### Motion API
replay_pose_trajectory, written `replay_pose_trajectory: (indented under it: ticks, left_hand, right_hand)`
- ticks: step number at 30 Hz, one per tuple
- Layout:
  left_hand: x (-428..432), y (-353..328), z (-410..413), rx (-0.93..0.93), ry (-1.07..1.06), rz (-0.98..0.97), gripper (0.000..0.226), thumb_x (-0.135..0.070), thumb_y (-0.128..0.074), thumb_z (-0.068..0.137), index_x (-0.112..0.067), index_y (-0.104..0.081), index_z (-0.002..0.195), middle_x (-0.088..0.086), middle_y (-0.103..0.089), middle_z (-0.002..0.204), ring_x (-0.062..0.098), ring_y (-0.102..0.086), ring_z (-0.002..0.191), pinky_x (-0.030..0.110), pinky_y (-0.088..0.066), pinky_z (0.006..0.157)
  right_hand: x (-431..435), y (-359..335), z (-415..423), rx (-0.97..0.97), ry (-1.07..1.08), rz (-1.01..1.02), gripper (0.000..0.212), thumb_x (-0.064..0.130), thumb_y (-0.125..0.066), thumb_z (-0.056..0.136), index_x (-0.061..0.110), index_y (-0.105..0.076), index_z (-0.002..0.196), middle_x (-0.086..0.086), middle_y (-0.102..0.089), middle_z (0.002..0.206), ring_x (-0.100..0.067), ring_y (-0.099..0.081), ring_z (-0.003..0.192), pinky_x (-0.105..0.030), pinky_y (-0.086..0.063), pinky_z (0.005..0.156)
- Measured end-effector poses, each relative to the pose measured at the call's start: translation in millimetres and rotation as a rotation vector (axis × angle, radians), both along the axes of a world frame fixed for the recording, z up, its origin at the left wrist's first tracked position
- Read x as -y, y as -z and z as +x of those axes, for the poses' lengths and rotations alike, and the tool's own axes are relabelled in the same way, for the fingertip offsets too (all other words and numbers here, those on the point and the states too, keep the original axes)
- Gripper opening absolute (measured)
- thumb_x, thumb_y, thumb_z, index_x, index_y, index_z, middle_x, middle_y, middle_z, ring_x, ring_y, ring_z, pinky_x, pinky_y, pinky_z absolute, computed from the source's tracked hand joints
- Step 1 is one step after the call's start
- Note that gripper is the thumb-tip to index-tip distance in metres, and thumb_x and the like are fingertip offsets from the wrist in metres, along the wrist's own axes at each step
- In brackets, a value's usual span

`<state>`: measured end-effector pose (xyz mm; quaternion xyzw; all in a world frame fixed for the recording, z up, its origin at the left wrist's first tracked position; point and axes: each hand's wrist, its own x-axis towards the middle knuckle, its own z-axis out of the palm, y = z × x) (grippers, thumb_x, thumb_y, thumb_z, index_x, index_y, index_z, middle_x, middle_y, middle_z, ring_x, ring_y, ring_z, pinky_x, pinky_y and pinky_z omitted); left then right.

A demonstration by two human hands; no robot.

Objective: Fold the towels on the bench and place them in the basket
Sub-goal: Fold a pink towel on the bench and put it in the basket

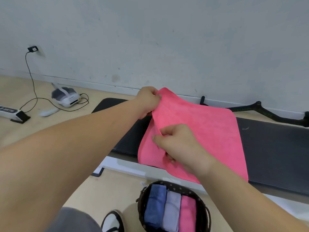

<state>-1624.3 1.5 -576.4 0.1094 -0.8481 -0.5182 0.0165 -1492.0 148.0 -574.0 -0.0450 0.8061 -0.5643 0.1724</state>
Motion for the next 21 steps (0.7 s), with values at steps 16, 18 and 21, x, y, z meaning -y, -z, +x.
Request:
replay_pose_trajectory:
  ticks: [16,18,21]
  left_hand:
    - [-2.0,13.8,68.2,0.134,0.181,-0.706,0.049,-0.049,-0.065,0.086,-0.013,-0.051,0.116,0.007,-0.055,0.111,0.026,-0.061,0.092,0.037,-0.050,0.069]
    - [-5.5,12.9,77.4,0.151,0.156,-0.762,0.051,-0.050,-0.062,0.086,-0.013,-0.049,0.119,0.008,-0.056,0.111,0.027,-0.062,0.090,0.036,-0.049,0.066]
    - [-13.7,10.8,88.9,0.113,0.185,-0.682,0.033,-0.034,-0.062,0.086,-0.014,-0.054,0.110,0.002,-0.063,0.096,0.021,-0.062,0.083,0.036,-0.049,0.061]
  right_hand:
    - [-123.9,5.3,-26.7,-0.398,0.085,1.066,0.033,0.043,-0.050,0.099,0.015,-0.061,0.112,-0.005,-0.056,0.113,-0.029,-0.052,0.115,-0.040,-0.050,0.085]
    - [-130.7,2.4,-19.3,-0.431,0.049,1.071,0.032,0.045,-0.049,0.100,0.016,-0.060,0.108,-0.003,-0.058,0.108,-0.027,-0.056,0.107,-0.038,-0.050,0.079]
    - [-134.0,-6.1,-7.0,-0.336,-0.014,1.171,0.030,0.043,-0.043,0.103,0.016,-0.058,0.104,-0.002,-0.056,0.100,-0.028,-0.060,0.097,-0.035,-0.043,0.072]
